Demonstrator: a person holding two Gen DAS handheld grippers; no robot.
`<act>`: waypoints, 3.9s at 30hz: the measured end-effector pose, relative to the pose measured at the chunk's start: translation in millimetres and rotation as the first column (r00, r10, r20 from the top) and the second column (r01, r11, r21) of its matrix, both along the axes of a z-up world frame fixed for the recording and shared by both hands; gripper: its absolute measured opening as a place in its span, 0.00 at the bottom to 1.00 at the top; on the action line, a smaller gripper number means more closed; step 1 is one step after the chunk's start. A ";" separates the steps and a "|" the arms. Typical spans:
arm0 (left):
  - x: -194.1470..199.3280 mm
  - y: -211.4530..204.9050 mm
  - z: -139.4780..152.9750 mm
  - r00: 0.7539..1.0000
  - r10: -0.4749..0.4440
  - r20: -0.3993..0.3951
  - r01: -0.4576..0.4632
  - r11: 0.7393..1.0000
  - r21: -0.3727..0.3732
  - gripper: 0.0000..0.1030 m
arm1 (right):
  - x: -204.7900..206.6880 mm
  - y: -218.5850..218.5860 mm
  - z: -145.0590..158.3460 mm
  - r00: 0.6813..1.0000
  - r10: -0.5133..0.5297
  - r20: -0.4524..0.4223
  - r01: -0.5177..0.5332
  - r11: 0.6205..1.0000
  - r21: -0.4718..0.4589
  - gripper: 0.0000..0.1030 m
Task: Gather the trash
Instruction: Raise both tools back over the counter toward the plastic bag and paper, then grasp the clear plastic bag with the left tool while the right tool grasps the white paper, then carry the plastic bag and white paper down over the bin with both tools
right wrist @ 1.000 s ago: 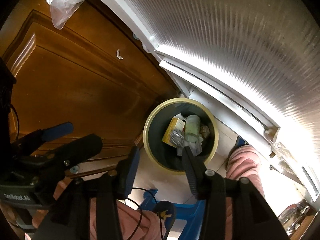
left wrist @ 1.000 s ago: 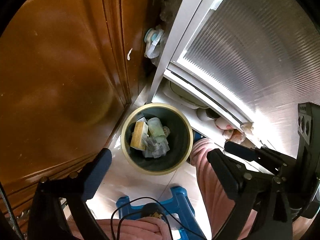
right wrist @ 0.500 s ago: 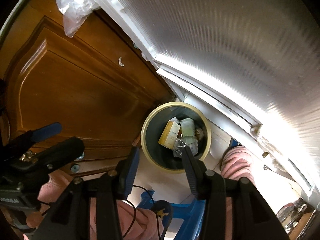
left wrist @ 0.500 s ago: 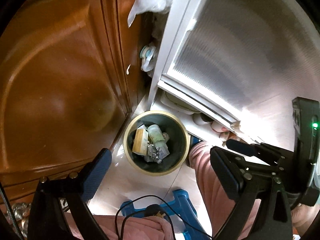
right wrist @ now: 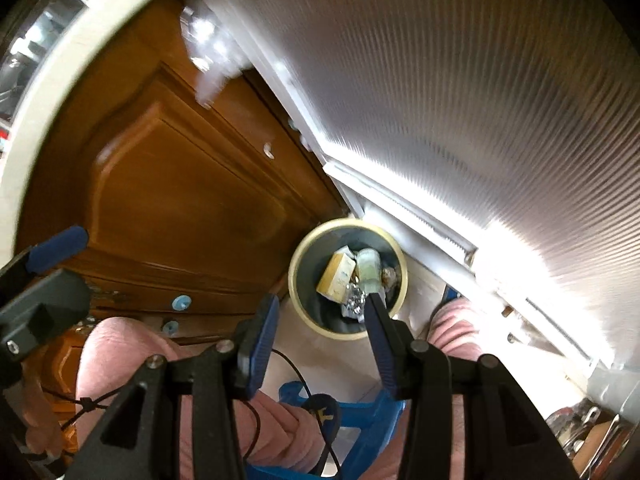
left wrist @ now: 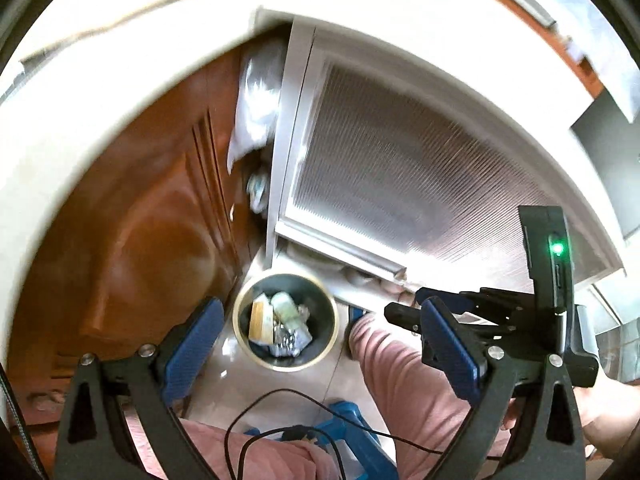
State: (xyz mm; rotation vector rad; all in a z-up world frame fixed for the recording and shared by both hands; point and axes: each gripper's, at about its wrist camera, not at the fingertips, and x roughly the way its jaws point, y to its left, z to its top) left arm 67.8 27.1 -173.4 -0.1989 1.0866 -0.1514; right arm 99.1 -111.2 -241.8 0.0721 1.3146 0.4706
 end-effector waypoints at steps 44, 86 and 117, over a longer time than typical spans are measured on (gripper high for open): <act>352.4 173.0 120.8 0.930 0.360 0.072 -0.354 0.932 -0.083 0.87 | 319.8 97.7 235.7 0.905 0.037 0.425 -0.119 0.978 0.169 0.49; 224.8 157.8 162.8 0.894 0.414 0.174 -0.381 0.904 -0.192 0.18 | 294.6 123.7 205.8 0.924 -0.017 0.383 -0.068 0.976 0.208 0.40; -9.5 36.9 123.4 0.947 0.204 0.248 -0.184 0.978 -0.104 0.18 | -8.6 10.6 208.8 0.884 -0.036 0.467 -0.070 0.976 0.208 0.40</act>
